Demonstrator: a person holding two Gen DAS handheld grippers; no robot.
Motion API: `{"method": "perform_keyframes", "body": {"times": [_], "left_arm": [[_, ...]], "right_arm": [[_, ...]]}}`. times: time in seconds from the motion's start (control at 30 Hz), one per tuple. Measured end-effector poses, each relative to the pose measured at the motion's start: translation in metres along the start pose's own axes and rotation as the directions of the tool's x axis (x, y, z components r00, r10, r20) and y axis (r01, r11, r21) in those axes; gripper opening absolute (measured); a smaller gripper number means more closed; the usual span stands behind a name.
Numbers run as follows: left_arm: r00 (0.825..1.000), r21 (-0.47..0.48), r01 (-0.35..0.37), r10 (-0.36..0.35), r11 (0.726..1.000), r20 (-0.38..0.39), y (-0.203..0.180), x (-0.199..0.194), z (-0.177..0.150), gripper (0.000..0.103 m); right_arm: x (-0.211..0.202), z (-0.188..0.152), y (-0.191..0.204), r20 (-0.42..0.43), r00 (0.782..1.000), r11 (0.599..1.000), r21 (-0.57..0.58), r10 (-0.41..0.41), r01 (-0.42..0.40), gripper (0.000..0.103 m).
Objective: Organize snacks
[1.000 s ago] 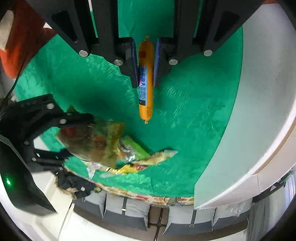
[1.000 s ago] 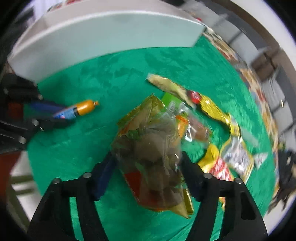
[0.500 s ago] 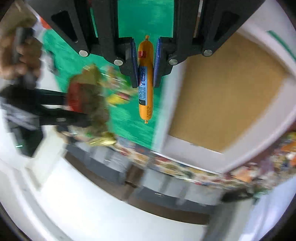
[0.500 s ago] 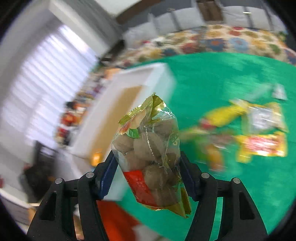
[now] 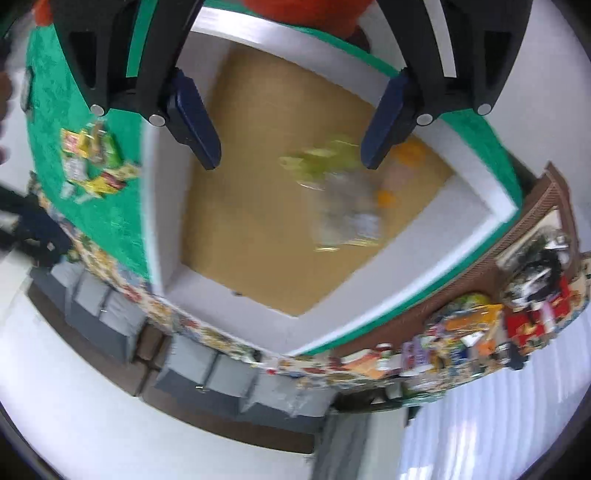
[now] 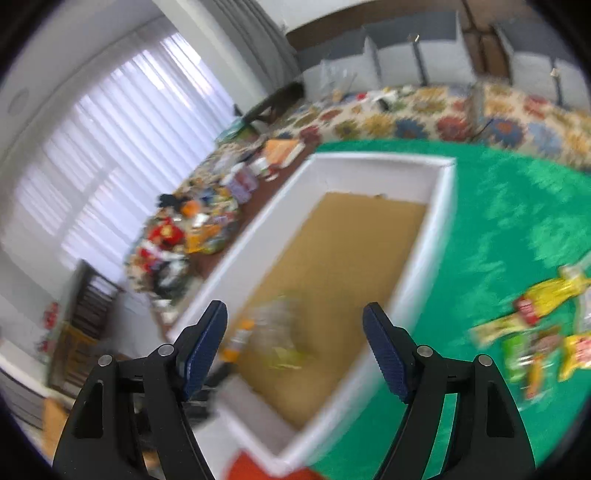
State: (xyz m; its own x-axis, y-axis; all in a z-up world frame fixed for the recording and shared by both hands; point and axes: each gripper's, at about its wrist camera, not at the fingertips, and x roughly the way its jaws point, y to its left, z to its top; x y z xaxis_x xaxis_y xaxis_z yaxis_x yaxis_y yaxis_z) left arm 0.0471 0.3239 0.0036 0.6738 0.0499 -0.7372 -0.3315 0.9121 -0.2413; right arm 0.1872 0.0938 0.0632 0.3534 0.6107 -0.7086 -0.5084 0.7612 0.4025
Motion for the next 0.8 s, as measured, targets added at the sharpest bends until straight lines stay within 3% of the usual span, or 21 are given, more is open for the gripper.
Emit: {"method": "perform_keyframes", "body": {"times": [0.07,0.17,0.33,0.47,0.57,0.8], "left_arm": [[0.998,0.034,0.066,-0.066,0.997,0.002,-0.028,-0.006,-0.004,0.079],[0.986,0.121,0.168,-0.168,0.978,-0.011,-0.081,-0.01,-0.017,0.082],[0.952,0.267,0.304,-0.284,0.914,-0.112,-0.181,0.007,-0.059,0.088],[0.941,0.304,0.32,-0.266,0.897,-0.207,-0.231,0.049,-0.098,0.088],[0.938,0.314,0.313,-0.24,0.896,-0.25,-0.256,0.082,-0.12,0.088],[0.966,0.379,0.198,-0.114,0.904,-0.232,-0.27,0.117,-0.151,0.088]], "right_arm": [[-0.009,-0.021,-0.033,0.007,0.996,0.997,-0.004,-0.083,0.083,0.079],[-0.026,-0.071,-0.098,-0.011,0.969,0.969,-0.001,-0.245,0.245,0.079],[-0.076,-0.166,-0.204,-0.037,0.886,0.884,0.058,-0.462,0.464,0.079],[-0.114,-0.21,-0.243,-0.019,0.832,0.827,0.101,-0.554,0.553,0.079],[-0.133,-0.236,-0.26,0.016,0.809,0.803,0.134,-0.587,0.58,0.079],[-0.132,-0.251,-0.27,0.027,0.816,0.813,0.117,-0.577,0.571,0.079]]}}
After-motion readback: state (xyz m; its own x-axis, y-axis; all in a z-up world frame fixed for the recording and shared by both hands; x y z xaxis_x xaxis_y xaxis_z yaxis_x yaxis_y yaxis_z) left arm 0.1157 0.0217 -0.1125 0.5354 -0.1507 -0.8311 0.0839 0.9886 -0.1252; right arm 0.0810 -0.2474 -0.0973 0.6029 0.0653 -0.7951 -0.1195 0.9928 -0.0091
